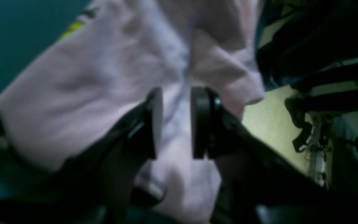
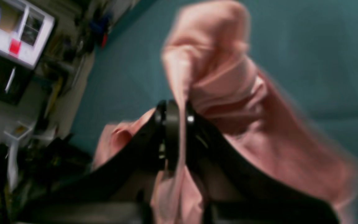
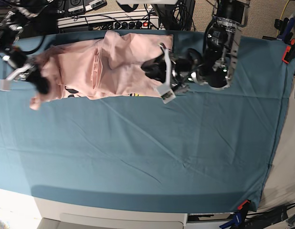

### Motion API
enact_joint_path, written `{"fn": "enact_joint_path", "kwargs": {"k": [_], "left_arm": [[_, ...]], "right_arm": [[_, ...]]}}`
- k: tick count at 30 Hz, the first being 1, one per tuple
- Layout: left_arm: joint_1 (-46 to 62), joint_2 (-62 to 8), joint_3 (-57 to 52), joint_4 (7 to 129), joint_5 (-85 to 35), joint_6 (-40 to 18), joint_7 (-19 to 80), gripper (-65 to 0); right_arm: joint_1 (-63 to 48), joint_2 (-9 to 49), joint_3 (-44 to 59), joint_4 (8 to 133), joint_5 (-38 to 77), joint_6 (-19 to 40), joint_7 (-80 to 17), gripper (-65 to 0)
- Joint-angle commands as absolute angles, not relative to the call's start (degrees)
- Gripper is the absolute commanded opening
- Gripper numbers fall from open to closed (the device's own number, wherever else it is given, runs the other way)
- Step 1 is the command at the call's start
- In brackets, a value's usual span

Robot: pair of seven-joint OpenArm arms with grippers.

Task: Fold the T-shirt properly

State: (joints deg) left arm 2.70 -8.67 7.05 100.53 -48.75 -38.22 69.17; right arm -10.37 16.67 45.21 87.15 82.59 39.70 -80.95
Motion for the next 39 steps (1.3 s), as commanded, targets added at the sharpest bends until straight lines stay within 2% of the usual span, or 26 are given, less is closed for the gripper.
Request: {"fn": "enact_joint_path", "kwargs": {"k": [1, 8, 15, 23, 39], "left_arm": [[1.91, -9.19, 6.37, 101.51, -50.22, -38.46, 68.25, -48.0], [1.93, -11.62, 5.69, 101.54, -50.17, -38.46, 68.6, -48.0], [1.91, -11.6, 5.69, 101.54, -50.19, -38.44, 68.58, -48.0], [1.91, -11.6, 5.69, 101.54, -50.22, -38.44, 68.58, -48.0], [1.89, -11.6, 5.69, 101.54, -50.19, -38.46, 68.55, -48.0]], "right_arm": [[-10.79, 16.19, 43.88, 90.45, 85.0, 40.0, -80.0, -65.0], [-12.32, 5.74, 31.64, 103.39, 85.0, 40.0, -80.0, -65.0], [-12.34, -0.56, 21.12, 106.45, 72.66, 40.0, -80.0, -65.0], [-12.32, -1.43, 14.94, 106.45, 58.22, 40.0, -78.26, -65.0], [-12.16, -1.45, 14.94, 106.45, 58.0, 40.0, -74.72, -65.0]]}}
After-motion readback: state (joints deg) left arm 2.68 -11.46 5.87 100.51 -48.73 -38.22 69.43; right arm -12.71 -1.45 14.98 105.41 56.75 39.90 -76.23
